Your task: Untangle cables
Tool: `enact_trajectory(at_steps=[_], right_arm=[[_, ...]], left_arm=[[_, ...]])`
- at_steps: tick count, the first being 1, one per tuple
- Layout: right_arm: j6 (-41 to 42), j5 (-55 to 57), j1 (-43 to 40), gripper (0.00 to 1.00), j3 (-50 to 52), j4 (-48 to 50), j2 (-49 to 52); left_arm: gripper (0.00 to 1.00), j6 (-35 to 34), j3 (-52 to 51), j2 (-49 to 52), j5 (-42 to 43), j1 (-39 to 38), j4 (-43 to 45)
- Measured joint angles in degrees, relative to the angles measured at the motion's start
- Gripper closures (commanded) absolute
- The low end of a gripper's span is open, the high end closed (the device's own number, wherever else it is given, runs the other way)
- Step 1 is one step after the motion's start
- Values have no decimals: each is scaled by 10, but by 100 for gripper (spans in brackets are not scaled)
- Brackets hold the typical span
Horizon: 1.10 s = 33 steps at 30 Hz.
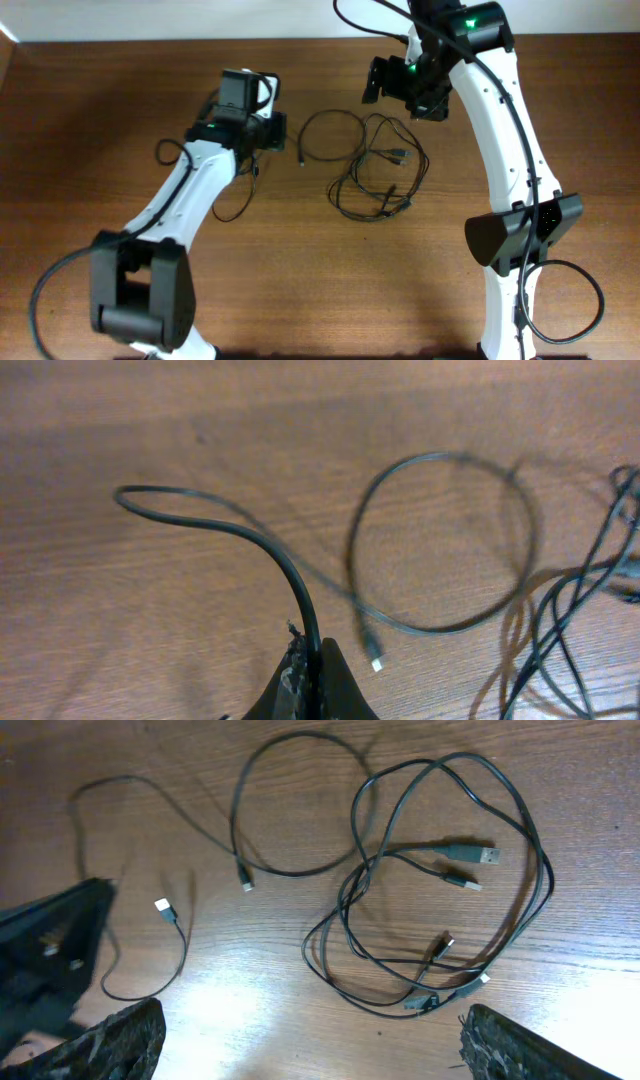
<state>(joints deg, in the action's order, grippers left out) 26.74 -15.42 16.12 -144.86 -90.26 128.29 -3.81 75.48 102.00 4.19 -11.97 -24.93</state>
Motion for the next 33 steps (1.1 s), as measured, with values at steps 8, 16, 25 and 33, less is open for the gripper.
enact_trajectory(at_steps=[8, 16, 25, 33], right_arm=[[-10, 13, 0, 5, 0, -13, 0], [-12, 17, 0, 5, 0, -17, 0], [-15, 19, 0, 5, 0, -24, 0], [-21, 19, 0, 5, 0, -24, 0]], left_arm=[[21, -17, -3, 123, -17, -67, 85], [22, 42, -5, 147, 38, -79, 191], [44, 51, -6, 198, 24, -79, 255], [52, 65, -4, 220, -7, -79, 264]])
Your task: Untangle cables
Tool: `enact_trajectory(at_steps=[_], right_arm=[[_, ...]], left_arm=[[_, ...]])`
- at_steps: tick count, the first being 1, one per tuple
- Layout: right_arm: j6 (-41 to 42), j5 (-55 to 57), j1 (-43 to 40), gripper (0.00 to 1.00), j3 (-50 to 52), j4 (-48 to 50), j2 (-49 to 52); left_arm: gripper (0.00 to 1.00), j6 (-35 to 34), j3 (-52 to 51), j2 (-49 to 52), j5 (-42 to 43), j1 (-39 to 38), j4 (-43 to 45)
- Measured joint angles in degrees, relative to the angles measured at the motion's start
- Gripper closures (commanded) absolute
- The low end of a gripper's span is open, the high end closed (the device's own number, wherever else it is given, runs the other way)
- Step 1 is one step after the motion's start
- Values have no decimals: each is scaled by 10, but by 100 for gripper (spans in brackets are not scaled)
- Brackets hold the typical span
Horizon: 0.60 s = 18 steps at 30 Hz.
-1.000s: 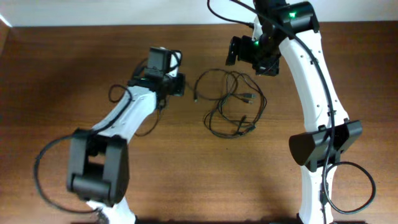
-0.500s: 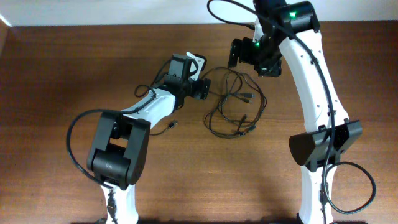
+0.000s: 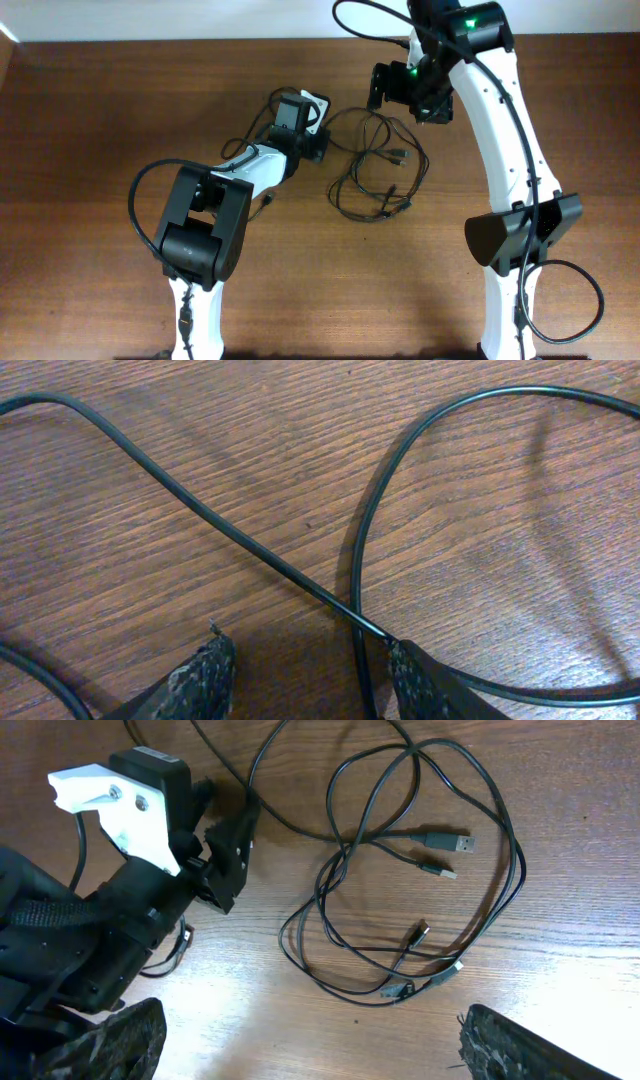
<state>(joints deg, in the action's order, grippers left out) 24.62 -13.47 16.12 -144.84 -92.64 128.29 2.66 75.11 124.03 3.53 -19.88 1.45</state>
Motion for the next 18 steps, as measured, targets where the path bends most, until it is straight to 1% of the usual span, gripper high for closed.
enact_trajectory(at_steps=[2, 4, 7, 8, 10, 11, 13, 14, 15, 16, 17, 18], right_arm=[[-2, 0, 0, 5, 0, 0, 0], [-3, 0, 0, 5, 0, 0, 0], [-8, 2, 0, 5, 0, -2, 0], [-10, 2, 0, 5, 0, -2, 0], [-11, 2, 0, 5, 0, -3, 0], [-13, 2, 0, 5, 0, -6, 0], [-13, 2, 0, 5, 0, -9, 0], [-15, 2, 0, 6, 0, -9, 0], [-19, 2, 0, 5, 0, -12, 0], [-23, 2, 0, 6, 0, -15, 0], [-24, 2, 0, 5, 0, -15, 0], [-26, 2, 0, 5, 0, -15, 0]], left_arm=[[52, 9, 2, 0, -4, 0, -10], [50, 11, 20, -1, -13, 0, -60], [49, 12, 73, -14, -61, -2, -231], [46, 13, 89, -17, -79, -2, -287], [39, 14, 122, -22, -115, -2, -349], [37, 15, 140, -28, -140, -2, -366], [36, 17, 160, -45, -186, 0, -368], [34, 17, 164, -50, -203, 2, -369], [33, 18, 164, -51, -210, 6, -371], [35, 19, 164, -51, -216, 19, -377], [36, 20, 164, -51, -212, 30, -377], [36, 30, 165, -51, -187, 41, -385]])
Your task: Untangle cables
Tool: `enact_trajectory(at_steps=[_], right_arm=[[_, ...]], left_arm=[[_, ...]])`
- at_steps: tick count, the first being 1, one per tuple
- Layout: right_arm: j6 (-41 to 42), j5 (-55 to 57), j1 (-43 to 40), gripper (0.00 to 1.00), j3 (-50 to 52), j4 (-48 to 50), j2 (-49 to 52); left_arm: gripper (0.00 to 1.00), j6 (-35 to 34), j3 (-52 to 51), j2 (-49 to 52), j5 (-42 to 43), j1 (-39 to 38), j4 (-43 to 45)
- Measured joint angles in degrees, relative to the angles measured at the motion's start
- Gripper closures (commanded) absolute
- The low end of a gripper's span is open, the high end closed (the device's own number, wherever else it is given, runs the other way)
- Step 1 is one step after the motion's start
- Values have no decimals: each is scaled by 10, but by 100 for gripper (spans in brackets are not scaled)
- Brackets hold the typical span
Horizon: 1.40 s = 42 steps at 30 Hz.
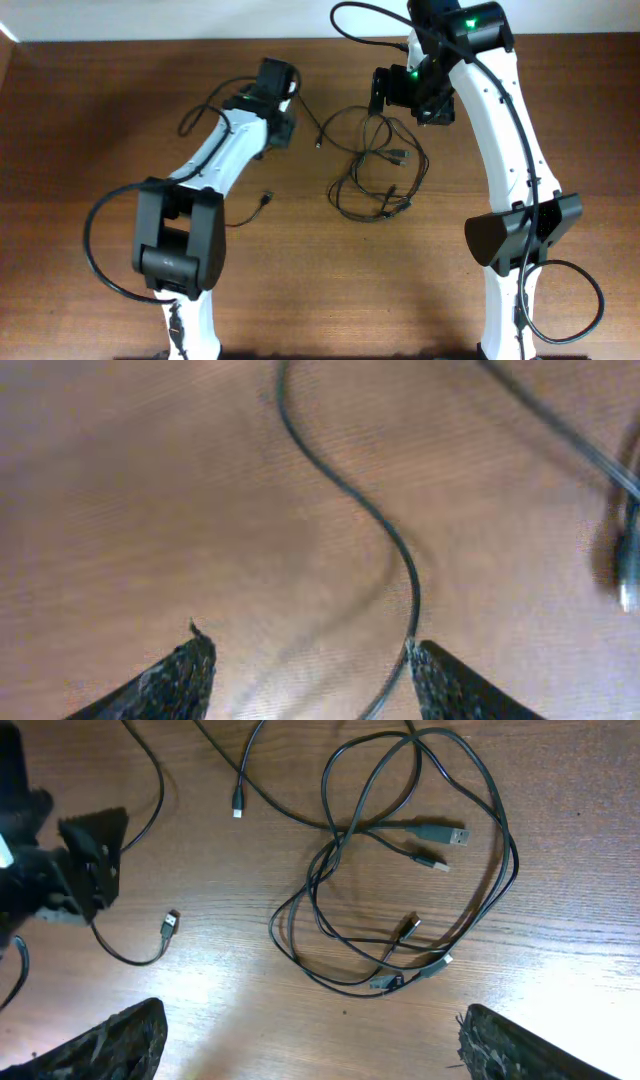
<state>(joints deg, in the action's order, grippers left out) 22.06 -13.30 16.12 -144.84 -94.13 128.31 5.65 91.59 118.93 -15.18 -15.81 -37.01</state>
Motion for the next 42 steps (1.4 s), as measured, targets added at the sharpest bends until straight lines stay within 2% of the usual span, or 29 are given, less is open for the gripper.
enact_trajectory(at_steps=[2, 5, 7, 11, 12, 13, 14, 20, 24, 27, 28, 31, 33, 34, 38, 42], right_arm=[[0, 0, 0, 5, 0, -1, 0], [0, 0, 0, 5, 0, -2, 0], [0, 0, 0, 5, 0, -2, 0], [-1, 0, 0, 5, 0, -4, 0], [-2, 0, 0, 5, 0, -5, 0], [-2, 0, 0, 5, 0, -6, 0], [-2, 0, 0, 5, 0, -7, 0], [-2, 0, 0, 6, 0, -9, 0], [-2, 0, 1, 6, 0, -12, 0], [-4, 0, 9, 23, 0, 4, 0], [-5, 0, 17, 33, 0, 23, 0], [0, 0, 53, 74, 1, 97, 5], [18, 0, 78, 91, 3, 137, 17], [31, -1, 90, 96, 3, 167, 30], [62, 0, 104, 96, 4, 220, 98], [67, 0, 103, 96, 5, 237, 166]], left_arm=[[37, 30, 1, 0, 87, 32, -56], [42, 43, 1, 0, 134, 45, -123], [48, 47, 1, 0, 146, 43, -129], [49, 51, 1, 0, 153, 42, -110], [51, 51, 1, 6, 143, 42, -99], [85, 51, 1, 12, 131, 42, -86], [98, 51, 1, 24, 123, 42, -63], [100, 53, 1, 55, 122, 42, -48], [100, 37, 30, 48, 128, 47, -89], [100, 26, 45, -11, 148, 57, -93], [100, 22, 48, -45, 155, 60, -95], [100, 1, 63, -109, 167, 70, -145], [100, -24, 63, -109, 169, 103, -189], [100, -31, 63, -108, 169, 122, -207], [100, -40, 63, -108, 169, 174, -233], [100, -42, 63, -108, 169, 177, -233]])
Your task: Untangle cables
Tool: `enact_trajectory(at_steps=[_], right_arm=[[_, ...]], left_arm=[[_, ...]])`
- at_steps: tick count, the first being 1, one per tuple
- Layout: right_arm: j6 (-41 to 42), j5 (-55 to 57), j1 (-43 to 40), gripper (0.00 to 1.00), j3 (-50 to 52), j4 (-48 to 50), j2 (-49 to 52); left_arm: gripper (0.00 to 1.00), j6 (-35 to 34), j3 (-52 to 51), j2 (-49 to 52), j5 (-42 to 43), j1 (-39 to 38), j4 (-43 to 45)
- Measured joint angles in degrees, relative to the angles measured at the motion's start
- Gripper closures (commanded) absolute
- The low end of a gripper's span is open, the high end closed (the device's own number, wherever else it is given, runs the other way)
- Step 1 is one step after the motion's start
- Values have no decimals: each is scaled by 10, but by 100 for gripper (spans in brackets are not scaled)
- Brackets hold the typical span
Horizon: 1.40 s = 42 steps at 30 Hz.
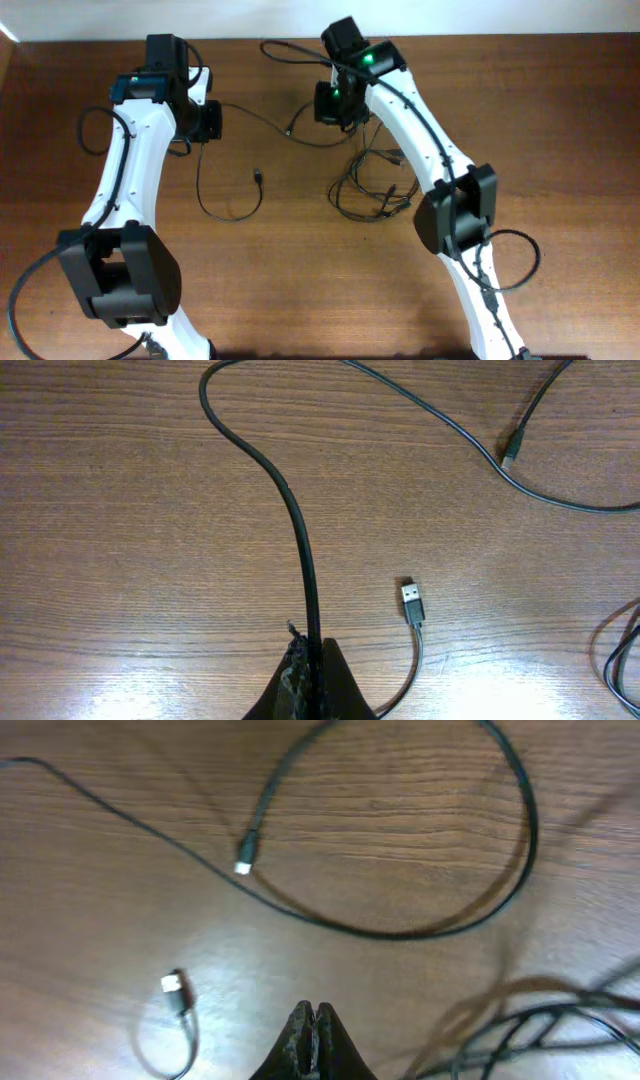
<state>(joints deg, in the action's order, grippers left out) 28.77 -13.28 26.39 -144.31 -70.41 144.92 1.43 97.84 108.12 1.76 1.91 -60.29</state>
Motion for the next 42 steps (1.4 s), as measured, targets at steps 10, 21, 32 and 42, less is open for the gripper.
enact_trajectory(at_steps=[10, 21, 32, 42], right_arm=[[26, 19, 0, 96, 1, 32, 64], [60, 30, -1, 96, 37, 30, 72], [63, 29, -1, 96, 37, 14, 72], [24, 21, -28, 67, -28, -104, 58]], left_arm=[[100, -172, -4, 0, 102, -2, 66], [100, -305, -20, 132, 154, -109, 255], [100, -373, -23, 212, 78, -136, 361], [78, -368, -9, 237, 42, -147, 332]])
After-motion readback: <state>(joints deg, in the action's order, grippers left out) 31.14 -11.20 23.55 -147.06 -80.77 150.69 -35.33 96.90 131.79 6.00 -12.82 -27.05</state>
